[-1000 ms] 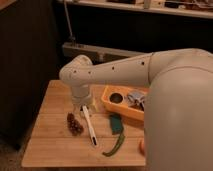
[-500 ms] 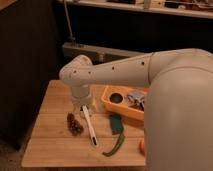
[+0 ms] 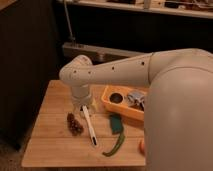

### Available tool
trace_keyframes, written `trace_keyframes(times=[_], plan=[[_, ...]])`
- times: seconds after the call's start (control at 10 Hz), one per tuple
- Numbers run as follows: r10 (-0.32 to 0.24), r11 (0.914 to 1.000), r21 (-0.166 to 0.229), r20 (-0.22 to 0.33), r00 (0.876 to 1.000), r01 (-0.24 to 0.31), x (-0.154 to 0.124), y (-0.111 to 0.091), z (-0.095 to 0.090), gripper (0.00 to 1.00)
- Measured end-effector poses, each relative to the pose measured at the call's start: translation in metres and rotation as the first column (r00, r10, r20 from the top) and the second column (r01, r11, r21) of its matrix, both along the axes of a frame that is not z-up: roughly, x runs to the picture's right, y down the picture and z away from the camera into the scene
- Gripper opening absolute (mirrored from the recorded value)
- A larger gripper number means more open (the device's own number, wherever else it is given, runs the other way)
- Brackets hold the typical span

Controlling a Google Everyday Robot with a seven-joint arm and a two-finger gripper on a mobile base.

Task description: Place sponge in tray

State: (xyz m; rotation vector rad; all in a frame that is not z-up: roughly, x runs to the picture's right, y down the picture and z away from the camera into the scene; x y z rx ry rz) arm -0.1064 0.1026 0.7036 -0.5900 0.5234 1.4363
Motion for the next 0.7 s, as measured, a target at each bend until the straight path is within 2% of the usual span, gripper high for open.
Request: trace_keyframes(times=[0.3,0.5,0.7], plan=[[0.013,0.9998,0.013,-0.012,1.000,-0.012,0.007,-0.002,-0.003,0.65],[0.037,0.9980,0.052,0.000,0.999,-0.037,0.039,-0.005,-0.006,0.65],[0.067,0.9932,0.093,0.046,0.997,-0.071,0.083,0.000,-0.018,0.65]])
